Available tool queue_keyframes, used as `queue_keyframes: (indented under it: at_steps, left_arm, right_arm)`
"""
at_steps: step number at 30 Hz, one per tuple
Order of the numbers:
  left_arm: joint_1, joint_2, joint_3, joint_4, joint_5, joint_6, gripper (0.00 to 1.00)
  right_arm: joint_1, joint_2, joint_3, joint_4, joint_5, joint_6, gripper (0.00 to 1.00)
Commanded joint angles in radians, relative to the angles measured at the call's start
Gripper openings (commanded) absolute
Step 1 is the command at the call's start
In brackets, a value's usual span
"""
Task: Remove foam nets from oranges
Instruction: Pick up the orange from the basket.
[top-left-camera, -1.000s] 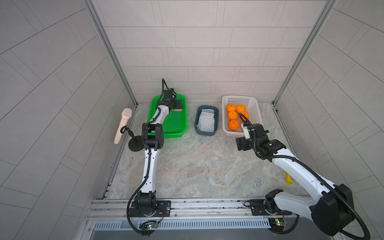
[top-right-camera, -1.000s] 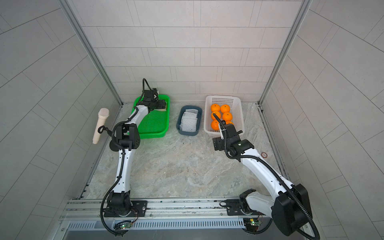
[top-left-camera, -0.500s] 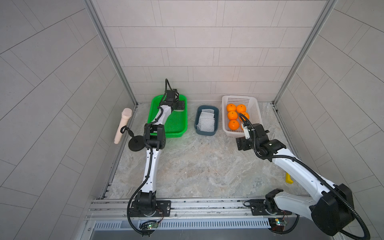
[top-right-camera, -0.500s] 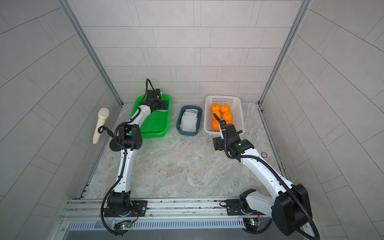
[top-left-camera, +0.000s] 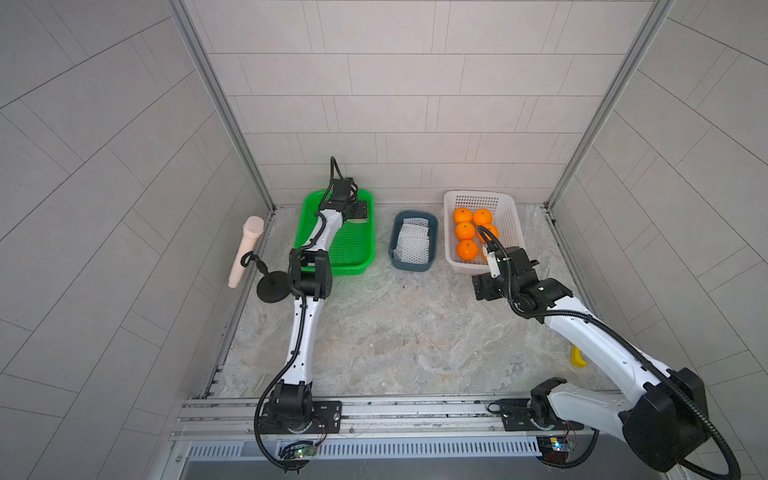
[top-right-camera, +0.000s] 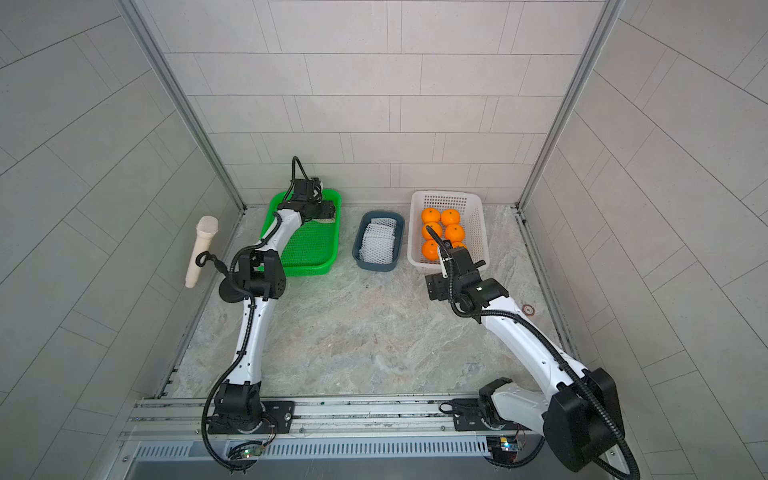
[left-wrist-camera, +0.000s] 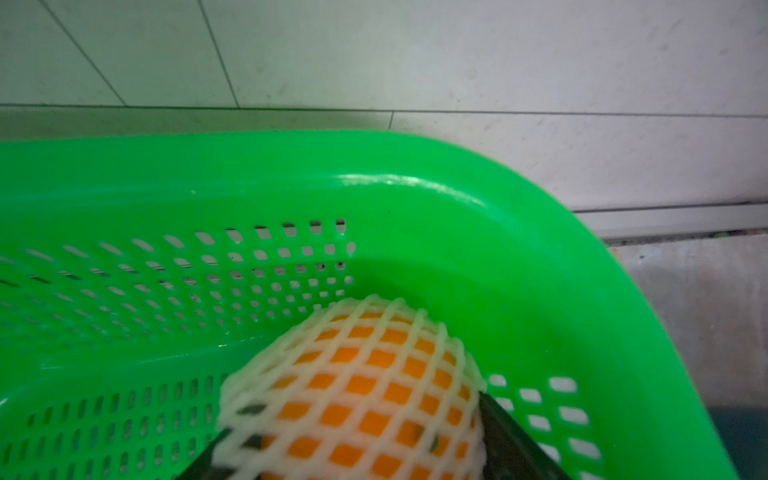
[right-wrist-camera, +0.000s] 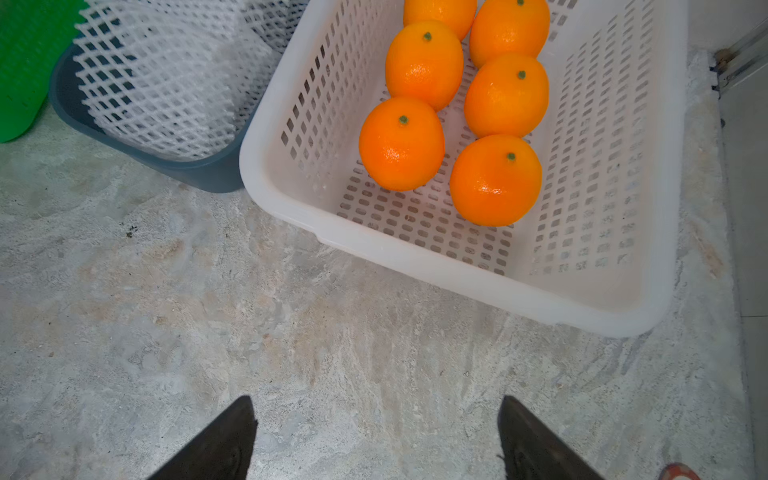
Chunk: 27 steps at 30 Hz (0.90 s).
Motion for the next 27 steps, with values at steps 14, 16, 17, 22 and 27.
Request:
queue_keyframes:
  at_steps: [14, 16, 17, 22, 27]
  left_arm:
    - [0.016, -0.196, -0.219, 0.058, -0.021, -0.023, 0.67]
    - [0.018, -0.228, -0.249, 0.069, -0.026, -0.023, 0.67]
    - [0.020, -0.240, -0.261, 0.070, -0.027, -0.025, 0.67]
    - [0.024, -0.287, -0.323, 0.066, -0.013, -0.029, 0.68]
    - [0.030, -0.298, -0.358, 0.014, 0.017, -0.028, 0.69]
  right_arm:
    - [0.006, -0.032, 0.010, -0.003, 0.021, -0.005, 0.92]
    - [0.006, -0.036, 0.008, -0.002, 0.021, -0.005, 0.92]
    - [0.006, -0.038, 0.006, -0.001, 0.020, -0.005, 0.92]
    - [0.006, -0.045, 0.002, 0.000, 0.015, -0.002, 0.92]
    - [0.007, -0.049, -0.001, 0.003, 0.013, -0.001, 0.92]
